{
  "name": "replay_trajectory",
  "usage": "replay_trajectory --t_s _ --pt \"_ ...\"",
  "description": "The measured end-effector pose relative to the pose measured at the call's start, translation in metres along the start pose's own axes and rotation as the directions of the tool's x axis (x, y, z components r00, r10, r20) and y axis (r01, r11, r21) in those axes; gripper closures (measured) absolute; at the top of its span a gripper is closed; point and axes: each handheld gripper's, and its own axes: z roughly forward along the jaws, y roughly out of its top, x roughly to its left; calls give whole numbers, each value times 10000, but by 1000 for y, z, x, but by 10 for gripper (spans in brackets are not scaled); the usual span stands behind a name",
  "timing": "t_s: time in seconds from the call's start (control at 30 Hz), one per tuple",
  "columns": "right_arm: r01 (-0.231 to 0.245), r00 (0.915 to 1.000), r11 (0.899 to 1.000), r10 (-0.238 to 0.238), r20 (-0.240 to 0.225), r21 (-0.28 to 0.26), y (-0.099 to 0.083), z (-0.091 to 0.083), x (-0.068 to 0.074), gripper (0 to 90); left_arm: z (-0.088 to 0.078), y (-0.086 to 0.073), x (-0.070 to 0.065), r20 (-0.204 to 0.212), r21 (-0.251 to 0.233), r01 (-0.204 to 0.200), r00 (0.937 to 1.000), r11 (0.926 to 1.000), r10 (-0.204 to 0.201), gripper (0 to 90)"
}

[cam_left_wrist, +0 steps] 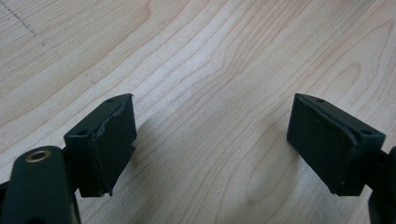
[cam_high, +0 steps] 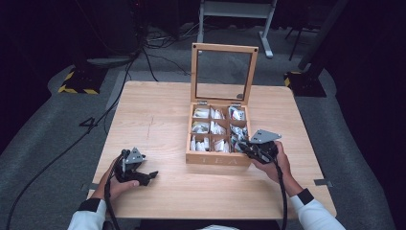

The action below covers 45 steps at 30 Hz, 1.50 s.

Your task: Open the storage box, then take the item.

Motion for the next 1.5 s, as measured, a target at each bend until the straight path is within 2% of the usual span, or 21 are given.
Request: replay_trajectory --t_s 0.03,0.33,0.53,0.8,1.13,1.5 --pt "-2 10000 10000 2 -84 -25 -1 0 0 849 0 0 0 4 -1 6 10000 10000 -6 160" --pt "-210 9986 9993 195 -496 -295 -4 -4 -5 876 0 0 2 105 16 -103 9999 9999 103 155" --pt "-230 9986 9982 204 -484 -548 -4 -9 -5 879 0 0 5 243 17 -238 9994 9997 237 155" --pt "-278 9984 9912 212 -525 -1291 -3 -22 -8 881 2 2 8 328 25 -352 9988 9994 351 148" --pt "-289 9974 9861 176 -702 -1637 -1 -28 -11 882 2 2 8 257 41 -285 9993 9996 284 149" --pt "-440 9968 9733 277 -751 -2254 1 -41 -19 885 2 2 9 240 52 -289 9993 9996 287 149"
